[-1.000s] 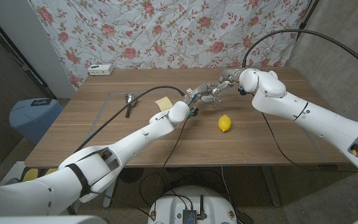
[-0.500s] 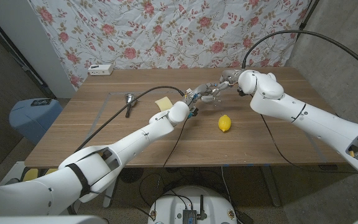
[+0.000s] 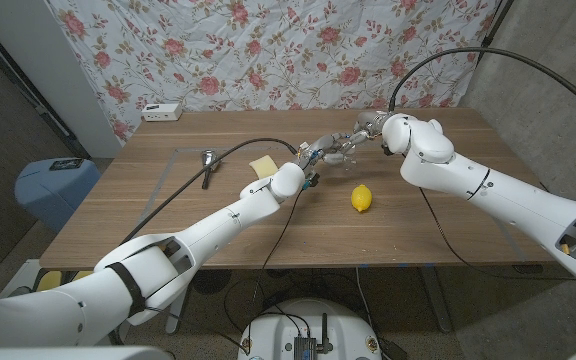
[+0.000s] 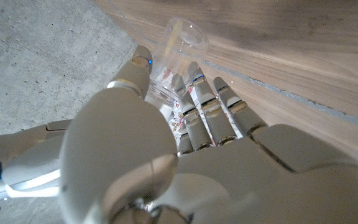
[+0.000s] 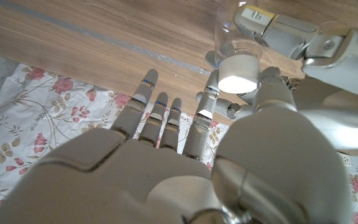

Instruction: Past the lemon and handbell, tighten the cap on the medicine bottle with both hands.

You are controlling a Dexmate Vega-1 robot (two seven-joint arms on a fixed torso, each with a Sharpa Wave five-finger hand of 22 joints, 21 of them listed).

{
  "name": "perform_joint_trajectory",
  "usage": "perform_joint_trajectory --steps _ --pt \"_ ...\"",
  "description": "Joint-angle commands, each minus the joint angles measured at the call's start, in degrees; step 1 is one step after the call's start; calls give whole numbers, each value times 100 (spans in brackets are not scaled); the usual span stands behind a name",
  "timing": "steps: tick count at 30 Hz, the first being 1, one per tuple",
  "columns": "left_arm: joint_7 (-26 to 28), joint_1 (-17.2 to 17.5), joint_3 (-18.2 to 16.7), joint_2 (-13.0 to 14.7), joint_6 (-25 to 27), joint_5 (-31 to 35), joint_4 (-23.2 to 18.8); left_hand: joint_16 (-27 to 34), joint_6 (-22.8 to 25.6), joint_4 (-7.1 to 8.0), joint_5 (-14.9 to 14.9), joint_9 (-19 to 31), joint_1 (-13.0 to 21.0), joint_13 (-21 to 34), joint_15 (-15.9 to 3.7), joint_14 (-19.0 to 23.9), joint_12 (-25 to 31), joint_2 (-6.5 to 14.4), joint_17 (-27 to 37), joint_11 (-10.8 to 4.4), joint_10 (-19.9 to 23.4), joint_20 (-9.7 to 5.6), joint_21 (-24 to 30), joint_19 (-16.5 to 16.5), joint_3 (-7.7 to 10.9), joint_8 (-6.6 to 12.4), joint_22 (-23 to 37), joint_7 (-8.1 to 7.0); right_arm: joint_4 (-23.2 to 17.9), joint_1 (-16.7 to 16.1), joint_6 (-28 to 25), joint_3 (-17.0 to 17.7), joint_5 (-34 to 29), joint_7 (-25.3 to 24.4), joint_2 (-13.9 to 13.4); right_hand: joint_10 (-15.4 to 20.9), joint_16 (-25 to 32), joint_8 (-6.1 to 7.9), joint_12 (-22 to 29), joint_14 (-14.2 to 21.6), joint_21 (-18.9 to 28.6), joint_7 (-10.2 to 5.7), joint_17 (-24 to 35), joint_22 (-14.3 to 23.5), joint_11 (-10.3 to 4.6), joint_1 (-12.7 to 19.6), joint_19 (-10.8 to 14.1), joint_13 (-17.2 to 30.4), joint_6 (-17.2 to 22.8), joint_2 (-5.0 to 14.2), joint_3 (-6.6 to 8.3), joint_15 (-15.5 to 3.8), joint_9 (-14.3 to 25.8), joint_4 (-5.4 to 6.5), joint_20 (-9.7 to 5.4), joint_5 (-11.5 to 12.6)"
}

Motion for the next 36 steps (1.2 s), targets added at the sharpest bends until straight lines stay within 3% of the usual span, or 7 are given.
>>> perform_joint_trajectory --steps 1,18,36 --pt "27 36 -8 25 52 19 -84 42 17 402 55 13 41 29 -407 142 37 90 18 -185 235 9 -3 -12 455 16 5 -26 -65 -74 -159 -71 -176 -163 35 159 34 66 40 109 47 -29 -2 6 -9 -56 107 -5 259 -5 -46 -53 24 -11 -31 62" --pt "65 101 -24 58 120 24 -192 44 21 402 55 13 38 29 -393 146 37 91 19 -185 235 9 -2 -7 455 16 5 -28 -49 -164 -221 -84 -316 -377 95 517 39 124 72 337 47 107 -13 7 -48 -191 264 -17 728 -51 -93 -150 -6 2 -127 144" --pt "84 136 -42 91 133 29 -253 40 18 402 56 13 35 29 -387 140 34 93 17 -196 226 13 -2 -8 460 15 5 -32 -3 -252 -293 -58 -390 -585 201 827 44 189 76 550 39 138 -13 11 -126 -411 384 -30 1255 -90 -180 -250 -32 63 -189 193"
